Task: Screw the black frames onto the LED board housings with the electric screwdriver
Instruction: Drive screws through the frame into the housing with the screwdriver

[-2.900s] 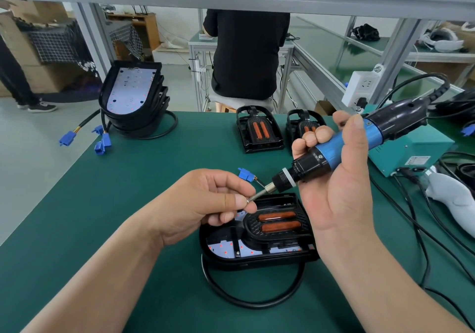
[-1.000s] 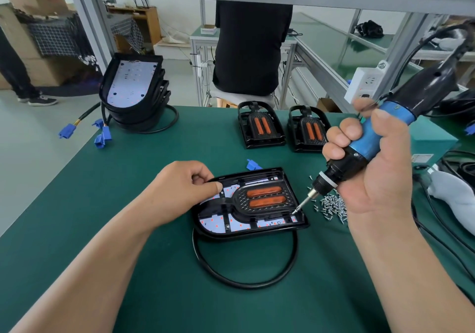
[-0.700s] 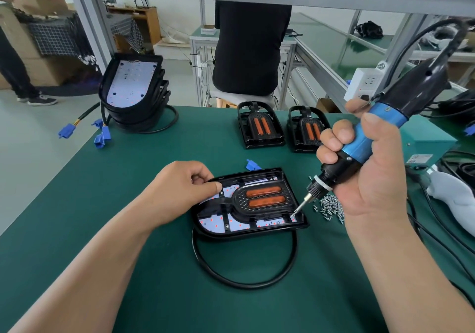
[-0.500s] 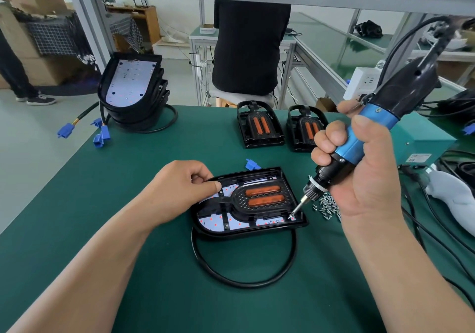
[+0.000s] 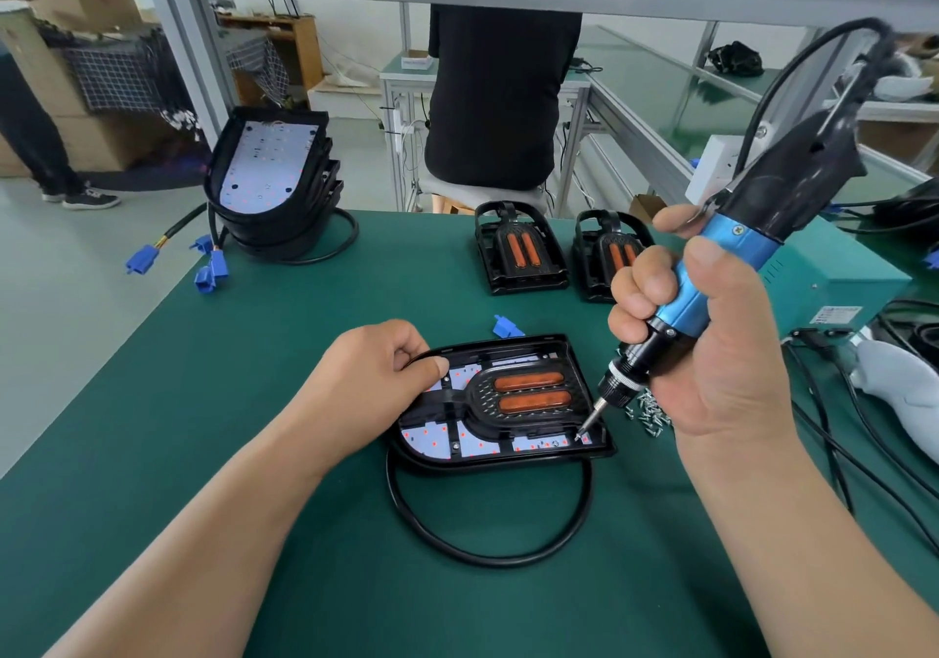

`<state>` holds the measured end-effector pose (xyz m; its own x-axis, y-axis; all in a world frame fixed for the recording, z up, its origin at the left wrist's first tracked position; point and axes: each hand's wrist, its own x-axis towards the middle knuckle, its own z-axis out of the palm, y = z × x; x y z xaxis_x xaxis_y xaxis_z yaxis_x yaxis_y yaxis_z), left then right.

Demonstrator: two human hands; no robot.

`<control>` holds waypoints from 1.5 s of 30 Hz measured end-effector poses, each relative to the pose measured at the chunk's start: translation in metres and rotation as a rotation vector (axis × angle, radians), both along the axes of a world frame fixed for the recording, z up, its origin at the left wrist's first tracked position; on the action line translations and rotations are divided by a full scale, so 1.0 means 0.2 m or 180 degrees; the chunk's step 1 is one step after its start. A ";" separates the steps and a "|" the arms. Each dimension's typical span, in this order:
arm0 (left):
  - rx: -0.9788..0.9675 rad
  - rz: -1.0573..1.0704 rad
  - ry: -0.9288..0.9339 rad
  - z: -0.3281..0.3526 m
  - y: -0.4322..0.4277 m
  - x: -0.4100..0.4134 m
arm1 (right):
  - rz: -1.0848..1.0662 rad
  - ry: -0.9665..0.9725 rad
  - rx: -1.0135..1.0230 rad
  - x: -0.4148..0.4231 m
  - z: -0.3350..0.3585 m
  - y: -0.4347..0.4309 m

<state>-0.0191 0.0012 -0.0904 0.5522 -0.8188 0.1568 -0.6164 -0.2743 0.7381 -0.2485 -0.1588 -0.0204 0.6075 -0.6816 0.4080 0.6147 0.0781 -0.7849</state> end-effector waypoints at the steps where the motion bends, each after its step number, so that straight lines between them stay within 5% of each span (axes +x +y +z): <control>1: 0.0004 0.0009 0.0000 0.00 0.00 0.00 | 0.0005 0.0016 0.0003 0.00 0.00 0.00; 21: -0.0046 -0.0039 0.0017 -0.01 0.00 -0.01 | 0.0357 0.0061 -0.0251 0.00 -0.01 0.00; 34: -0.0076 -0.0138 0.0056 -0.01 0.01 0.02 | -0.0384 -0.0328 0.0457 -0.10 0.01 -0.13; 45: -0.0017 -0.0101 -0.0026 0.01 0.01 0.03 | -0.0983 -0.0044 0.0855 -0.28 0.02 -0.34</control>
<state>-0.0138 0.0034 -0.0884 0.5247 -0.8351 0.1656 -0.6308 -0.2507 0.7343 -0.3039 -0.2267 -0.0159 0.3532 -0.9145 0.1974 0.6518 0.0892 -0.7531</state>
